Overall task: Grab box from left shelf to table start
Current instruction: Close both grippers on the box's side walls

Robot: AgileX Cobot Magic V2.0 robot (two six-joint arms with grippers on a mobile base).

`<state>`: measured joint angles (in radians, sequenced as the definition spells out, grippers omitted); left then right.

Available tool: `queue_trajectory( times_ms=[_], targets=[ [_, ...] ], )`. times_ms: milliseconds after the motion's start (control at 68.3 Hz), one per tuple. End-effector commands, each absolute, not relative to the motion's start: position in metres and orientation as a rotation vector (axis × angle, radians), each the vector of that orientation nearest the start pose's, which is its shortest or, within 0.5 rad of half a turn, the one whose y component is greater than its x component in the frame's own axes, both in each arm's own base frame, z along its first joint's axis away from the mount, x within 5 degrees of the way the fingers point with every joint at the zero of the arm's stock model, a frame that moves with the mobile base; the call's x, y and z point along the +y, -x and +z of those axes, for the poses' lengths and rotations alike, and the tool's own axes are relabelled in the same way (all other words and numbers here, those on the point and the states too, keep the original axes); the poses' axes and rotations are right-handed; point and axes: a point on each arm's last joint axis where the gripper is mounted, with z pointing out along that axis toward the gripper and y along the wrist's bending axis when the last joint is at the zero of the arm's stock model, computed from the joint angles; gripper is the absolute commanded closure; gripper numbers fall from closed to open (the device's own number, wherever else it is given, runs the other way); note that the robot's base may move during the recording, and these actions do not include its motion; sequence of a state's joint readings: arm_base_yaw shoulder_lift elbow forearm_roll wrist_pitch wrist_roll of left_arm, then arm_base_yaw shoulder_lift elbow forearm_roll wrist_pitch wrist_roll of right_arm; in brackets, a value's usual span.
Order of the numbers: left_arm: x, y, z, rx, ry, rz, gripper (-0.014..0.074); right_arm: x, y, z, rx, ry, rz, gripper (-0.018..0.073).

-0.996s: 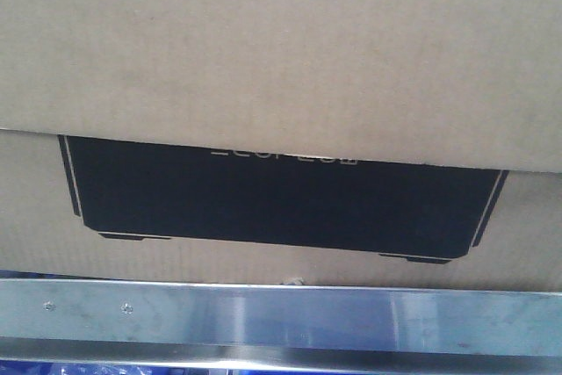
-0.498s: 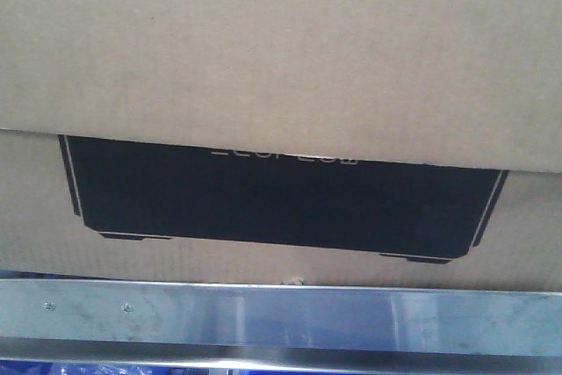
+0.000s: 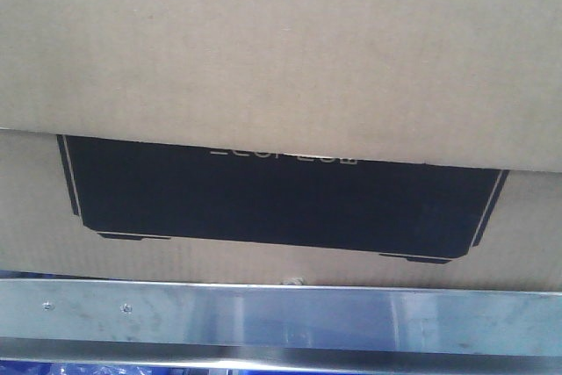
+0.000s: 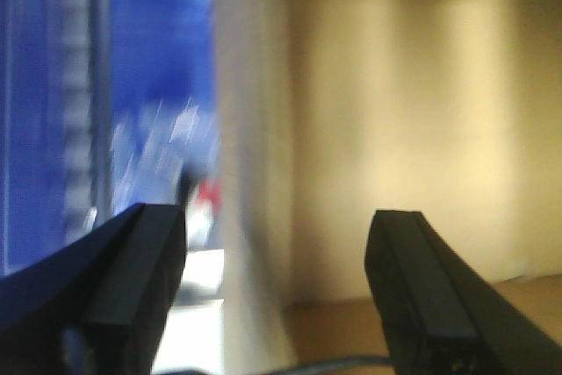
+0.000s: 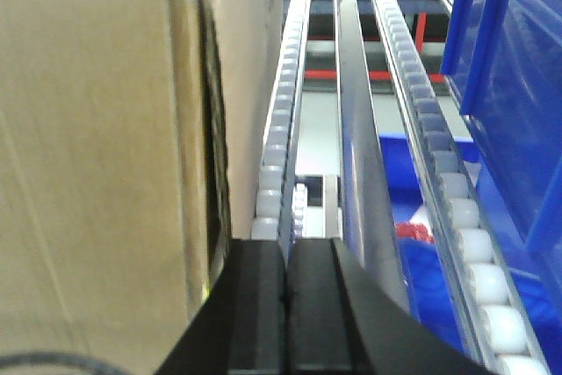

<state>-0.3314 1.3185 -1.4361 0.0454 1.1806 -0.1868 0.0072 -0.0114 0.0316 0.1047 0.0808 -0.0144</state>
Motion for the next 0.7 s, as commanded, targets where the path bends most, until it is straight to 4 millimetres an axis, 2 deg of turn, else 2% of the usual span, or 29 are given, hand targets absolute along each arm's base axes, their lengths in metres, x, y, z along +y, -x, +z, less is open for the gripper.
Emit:
queue_trajectory(
  times_ms=[0,59,161,234,337,425,557,689],
  targets=[
    [-0.079,-0.247,0.415,2.494,-0.163,-0.152,0.0245,0.000,-0.055,0.211,1.464,-0.092,0.111,0.0503],
    [-0.080,-0.249,0.412,2.514,-0.164,-0.146,0.0245,0.001,-0.054,0.215,1.476,-0.100,0.127,0.0502],
    [-0.080,-0.249,0.411,2.521,-0.164,-0.144,0.0245,0.002,-0.048,0.236,1.495,-0.087,0.141,0.0465],
    [-0.079,-0.248,0.411,2.529,-0.165,-0.135,0.0245,0.004,-0.043,0.252,1.505,-0.075,0.148,0.0356],
    [-0.077,-0.246,0.409,2.563,-0.166,-0.108,0.0245,0.005,-0.034,0.273,1.512,-0.061,0.156,0.0085],
    [-0.076,-0.243,0.412,2.581,-0.165,-0.099,0.0245,0.006,-0.028,0.293,1.507,-0.052,0.161,-0.0064],
    [-0.075,-0.241,0.424,2.566,-0.161,-0.103,0.0245,0.006,-0.030,0.318,1.541,-0.046,0.164,-0.0036],
    [-0.075,-0.240,0.430,2.547,-0.158,-0.110,0.0245,0.007,-0.043,0.344,1.628,-0.040,0.168,-0.0012]
  ],
)
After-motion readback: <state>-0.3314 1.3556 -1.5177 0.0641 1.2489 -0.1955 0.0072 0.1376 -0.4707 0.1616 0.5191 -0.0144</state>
